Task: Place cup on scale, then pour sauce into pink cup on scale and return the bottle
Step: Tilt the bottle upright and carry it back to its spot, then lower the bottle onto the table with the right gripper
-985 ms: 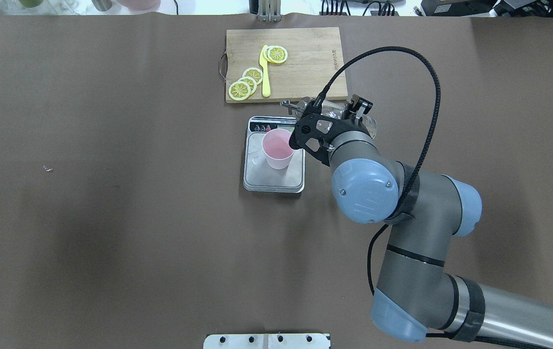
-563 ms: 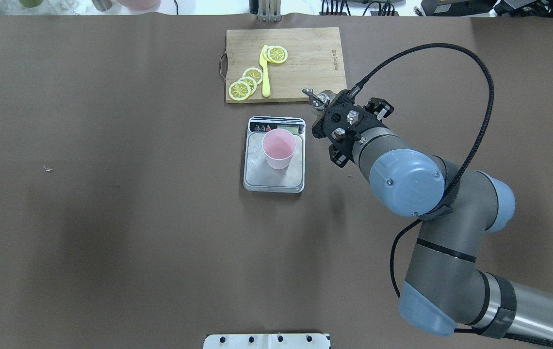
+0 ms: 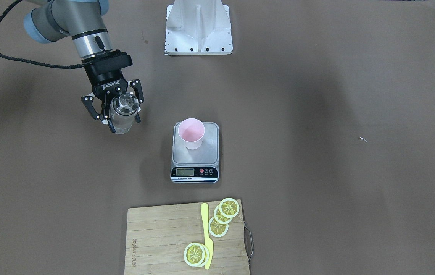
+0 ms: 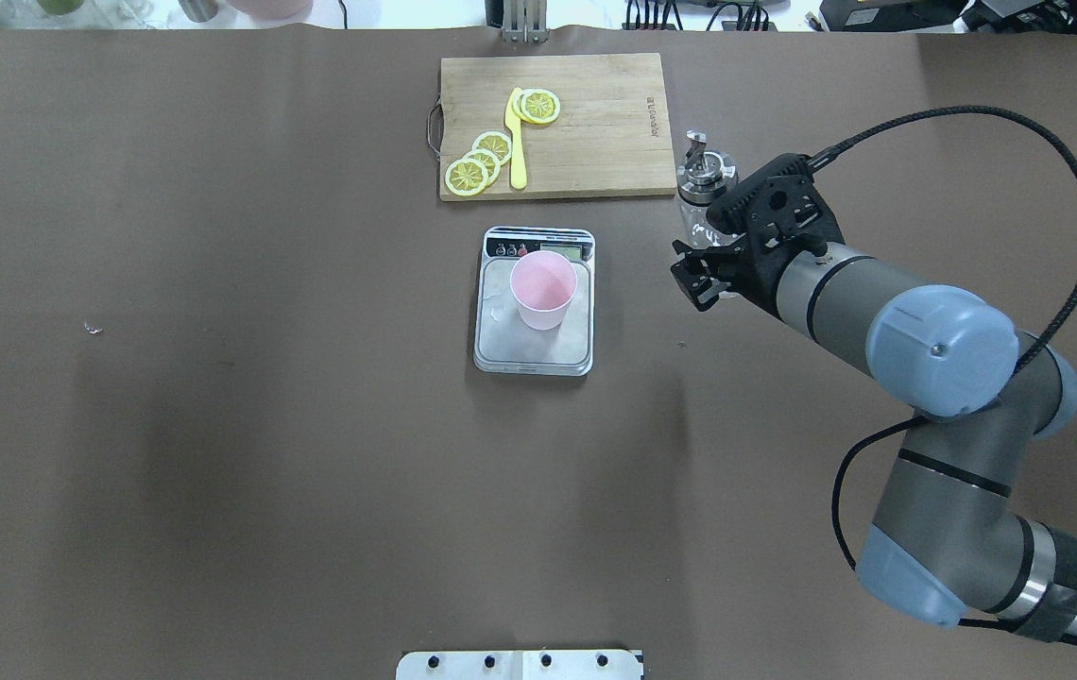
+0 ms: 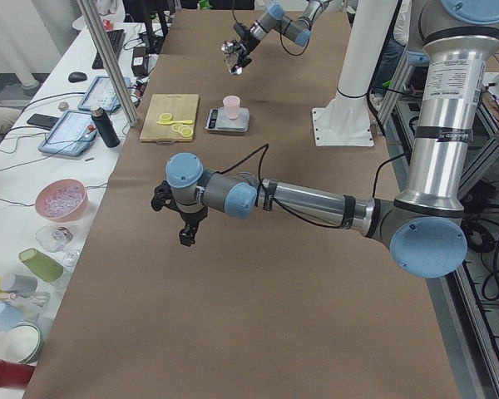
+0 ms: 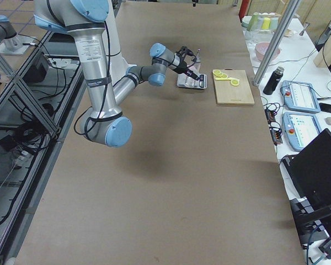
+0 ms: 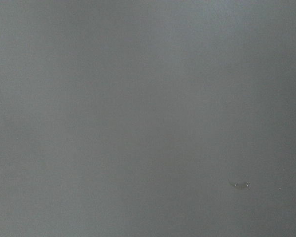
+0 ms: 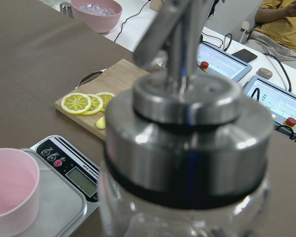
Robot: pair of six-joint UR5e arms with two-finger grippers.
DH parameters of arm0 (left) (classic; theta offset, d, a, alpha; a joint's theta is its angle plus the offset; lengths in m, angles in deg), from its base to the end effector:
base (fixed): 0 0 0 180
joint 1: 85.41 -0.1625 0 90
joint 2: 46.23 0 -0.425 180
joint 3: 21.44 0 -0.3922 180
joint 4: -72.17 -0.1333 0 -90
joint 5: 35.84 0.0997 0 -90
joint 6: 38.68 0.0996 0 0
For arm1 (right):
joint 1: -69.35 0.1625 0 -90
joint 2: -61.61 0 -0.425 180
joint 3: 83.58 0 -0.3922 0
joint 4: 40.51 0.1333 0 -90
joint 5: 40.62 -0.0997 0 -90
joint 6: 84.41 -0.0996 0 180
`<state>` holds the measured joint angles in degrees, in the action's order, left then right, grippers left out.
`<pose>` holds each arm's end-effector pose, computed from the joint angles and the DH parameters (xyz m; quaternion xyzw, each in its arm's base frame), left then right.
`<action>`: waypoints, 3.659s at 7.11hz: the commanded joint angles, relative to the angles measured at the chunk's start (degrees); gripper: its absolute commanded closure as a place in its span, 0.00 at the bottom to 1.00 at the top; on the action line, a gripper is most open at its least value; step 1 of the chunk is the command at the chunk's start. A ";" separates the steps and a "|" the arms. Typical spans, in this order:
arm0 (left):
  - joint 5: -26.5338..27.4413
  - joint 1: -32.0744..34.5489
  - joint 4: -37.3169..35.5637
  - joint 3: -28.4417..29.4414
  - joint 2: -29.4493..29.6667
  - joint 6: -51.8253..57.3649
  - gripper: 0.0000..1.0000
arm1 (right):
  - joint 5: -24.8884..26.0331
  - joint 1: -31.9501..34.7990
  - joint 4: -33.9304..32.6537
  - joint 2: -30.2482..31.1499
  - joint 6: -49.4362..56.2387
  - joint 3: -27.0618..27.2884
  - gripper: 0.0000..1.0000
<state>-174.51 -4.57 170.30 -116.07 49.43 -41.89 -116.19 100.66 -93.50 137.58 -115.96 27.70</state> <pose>0.0287 -0.5456 0.5463 0.1012 0.4201 0.1125 0.8948 -0.3837 -0.4184 0.2824 0.4849 -0.3432 -0.1159 0.7960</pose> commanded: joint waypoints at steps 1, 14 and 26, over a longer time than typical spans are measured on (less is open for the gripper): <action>0.15 0.02 0.13 -0.03 0.49 0.31 0.01 | -0.99 1.81 10.06 5.66 -6.20 -0.71 0.92; 0.41 0.11 0.13 -0.20 1.11 0.05 0.01 | 3.23 1.74 39.35 11.93 -10.82 -22.32 0.91; 0.33 0.37 0.22 -0.82 0.58 -0.12 0.01 | 3.15 0.06 40.16 11.31 -10.21 -24.18 0.66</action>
<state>-174.18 -4.20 170.52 -116.88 50.01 -42.01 -113.04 100.73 -53.34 148.90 -126.49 3.69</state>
